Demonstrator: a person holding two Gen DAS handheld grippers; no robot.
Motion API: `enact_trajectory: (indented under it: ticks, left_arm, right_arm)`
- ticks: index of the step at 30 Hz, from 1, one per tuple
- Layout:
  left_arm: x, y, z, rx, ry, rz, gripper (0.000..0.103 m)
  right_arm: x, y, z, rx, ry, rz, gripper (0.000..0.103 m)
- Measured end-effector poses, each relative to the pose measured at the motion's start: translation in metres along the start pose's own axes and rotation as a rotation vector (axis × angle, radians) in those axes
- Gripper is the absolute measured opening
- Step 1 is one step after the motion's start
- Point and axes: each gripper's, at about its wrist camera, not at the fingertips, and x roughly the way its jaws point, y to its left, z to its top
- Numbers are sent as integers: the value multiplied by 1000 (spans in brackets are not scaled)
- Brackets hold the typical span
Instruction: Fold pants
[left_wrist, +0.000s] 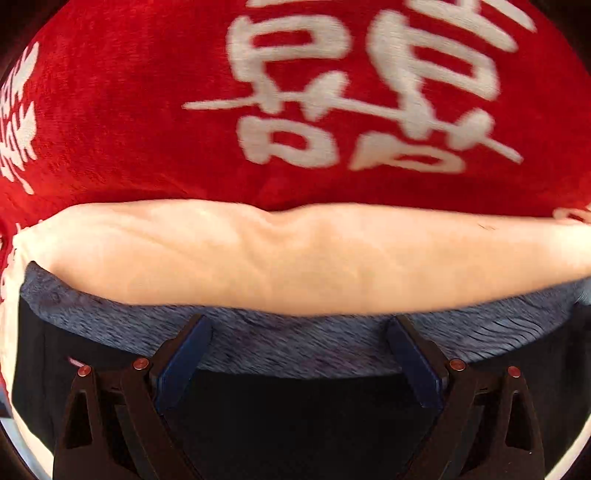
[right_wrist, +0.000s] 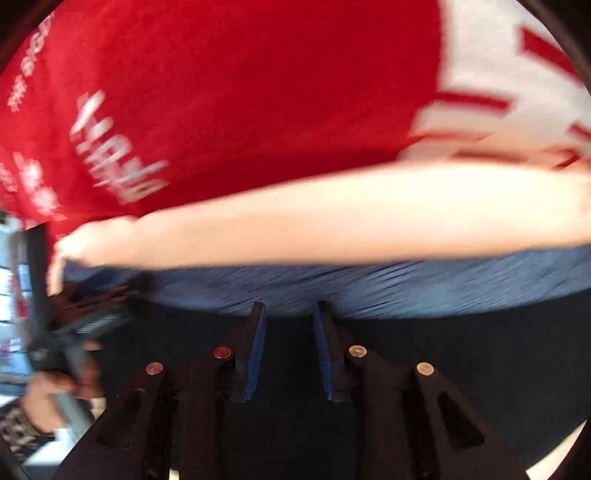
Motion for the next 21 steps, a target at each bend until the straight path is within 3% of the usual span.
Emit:
enact_trajectory:
  ticks: [3,6,12,13,16,21]
  left_arm:
    - [-7,11,6,-5,22,34,98]
    - [-30,8,2,19,24,13,98]
    - [-77,-42,-36,96,33,-93,98]
    - [-78,-57,-45,119,40,-101,98]
    - [-64,-89,-75,161,112,-95,98]
    - [-62,-90,-88,115,73,-97,98]
  right_arm:
    - [-14,-39,9,86,-17,-137,31]
    - [-42,-68,-1,202,-29,-98,33]
    - [-101,-82,-68,236,-77,-93,33]
    - [-110,-93,-83,290,-84,-97,35]
    - [-127,-131,-114,476,-115,-164,54]
    - [-148,-210,-142,681,-160,-148,55]
